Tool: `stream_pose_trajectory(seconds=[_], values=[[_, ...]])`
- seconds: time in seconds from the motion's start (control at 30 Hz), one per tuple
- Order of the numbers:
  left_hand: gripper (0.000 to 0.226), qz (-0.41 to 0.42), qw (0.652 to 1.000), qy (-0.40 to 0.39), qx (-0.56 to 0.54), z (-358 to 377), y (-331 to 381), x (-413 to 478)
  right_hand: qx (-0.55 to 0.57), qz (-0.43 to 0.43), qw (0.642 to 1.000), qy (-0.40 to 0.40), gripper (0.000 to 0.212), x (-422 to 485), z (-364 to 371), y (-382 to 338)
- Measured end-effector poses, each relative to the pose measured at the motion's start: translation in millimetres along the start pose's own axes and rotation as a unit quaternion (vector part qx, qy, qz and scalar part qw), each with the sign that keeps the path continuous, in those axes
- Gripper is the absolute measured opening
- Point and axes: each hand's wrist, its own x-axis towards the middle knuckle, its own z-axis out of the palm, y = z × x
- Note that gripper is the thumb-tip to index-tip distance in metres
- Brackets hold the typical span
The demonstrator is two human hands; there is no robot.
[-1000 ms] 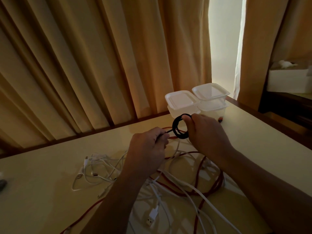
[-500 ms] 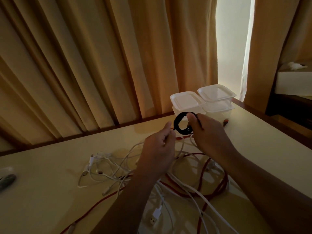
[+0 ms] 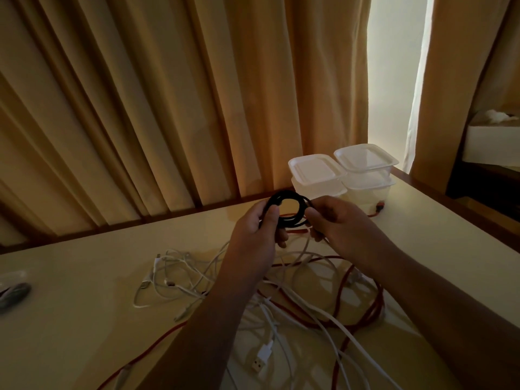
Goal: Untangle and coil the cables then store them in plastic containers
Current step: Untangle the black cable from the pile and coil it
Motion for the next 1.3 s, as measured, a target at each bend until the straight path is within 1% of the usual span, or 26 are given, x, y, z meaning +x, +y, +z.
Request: stream_pose_trajectory(seconds=[0.1, 0.17, 0.23, 0.37, 0.47, 0.53, 0.6, 0.63, 0.67, 0.7, 0.77, 0.83, 0.87, 0.9, 0.97, 1.03, 1.1, 1.17, 1.3], values=[[0.024, -0.004, 1.000, 0.026, -0.013, -3.4, -1.6, 2.6, -0.040, -0.010, 0.997, 0.069, 0.010, -0.9, -6.9, -0.6], [0.024, -0.005, 0.998, 0.051, -0.022, -5.0, -1.0, 3.7, -0.085, -0.015, 0.993, 0.086, 0.010, -1.5, -8.8, -0.7], [0.023, 0.001, 0.997, 0.071, -0.025, -5.9, 1.5, 3.9, -0.109, -0.017, 0.989, 0.093, 0.008, -2.1, -7.9, -1.7], [0.023, -0.005, 0.994, 0.097, -0.056, -7.2, 2.1, 5.4, -0.115, -0.011, 0.989, 0.094, 0.007, -2.2, -7.8, -4.4], [0.025, -0.021, 0.993, 0.088, -0.071, -4.3, -0.6, 3.4, -0.126, -0.005, 0.989, 0.072, 0.008, -3.3, -5.8, -1.7], [0.026, -0.010, 0.996, 0.068, -0.063, -1.8, -2.2, 2.7, -0.122, 0.000, 0.990, 0.076, 0.010, -3.4, -4.9, 0.9], [0.027, 0.003, 0.997, 0.047, -0.057, 1.0, -2.2, 1.8, -0.088, 0.012, 0.993, 0.081, 0.011, -3.1, -4.0, 0.7], [0.027, 0.005, 0.998, 0.042, -0.055, 2.2, -2.6, 1.6, -0.039, 0.027, 0.996, 0.076, 0.012, -3.0, -2.8, -0.6], [0.027, 0.007, 0.998, 0.039, -0.052, 3.2, -3.1, 1.5, 0.037, 0.047, 0.996, 0.065, 0.013, -2.8, -1.3, -1.7], [0.028, 0.008, 0.998, 0.039, -0.045, 4.3, -3.5, 1.0, 0.132, 0.068, 0.988, 0.050, 0.015, -3.1, 0.4, -3.2], [0.028, 0.017, 0.999, 0.042, -0.022, 5.6, -3.4, -0.2, 0.304, 0.106, 0.946, 0.022, 0.018, -2.6, 2.1, -6.3], [0.026, 0.034, 0.998, 0.056, 0.008, 5.7, -1.5, -1.2, 0.399, 0.131, 0.907, 0.003, 0.022, -2.8, 1.1, -10.8], [0.025, 0.043, 0.997, 0.063, 0.021, 5.3, -0.8, -1.2, 0.416, 0.133, 0.899, -0.007, 0.023, -3.1, 0.4, -12.0], [0.024, 0.049, 0.996, 0.066, 0.030, 4.8, -0.6, -1.2, 0.416, 0.127, 0.900, -0.015, 0.025, -3.3, 0.0, -12.4], [0.024, 0.055, 0.995, 0.064, 0.044, 4.3, -1.9, -1.2, 0.393, 0.117, 0.912, -0.015, 0.025, -3.9, 0.4, -12.3], [0.028, 0.055, 0.995, 0.061, 0.054, 4.8, -3.9, -1.6, 0.374, 0.120, 0.920, -0.001, 0.019, -3.4, 1.7, -10.9], [0.028, 0.056, 0.995, 0.056, 0.058, 6.5, -4.6, -2.4, 0.375, 0.118, 0.919, 0.001, 0.015, -3.0, 2.0, -9.9], [0.023, 0.065, 0.994, 0.060, 0.070, 7.9, -3.3, -2.8, 0.377, 0.123, 0.918, -0.001, 0.017, -3.0, 1.9, -11.1], [0.025, 0.087, 0.988, 0.067, 0.105, 5.8, -1.2, -2.6, 0.363, 0.112, 0.925, -0.019, 0.018, -3.5, 3.3, -11.4]])
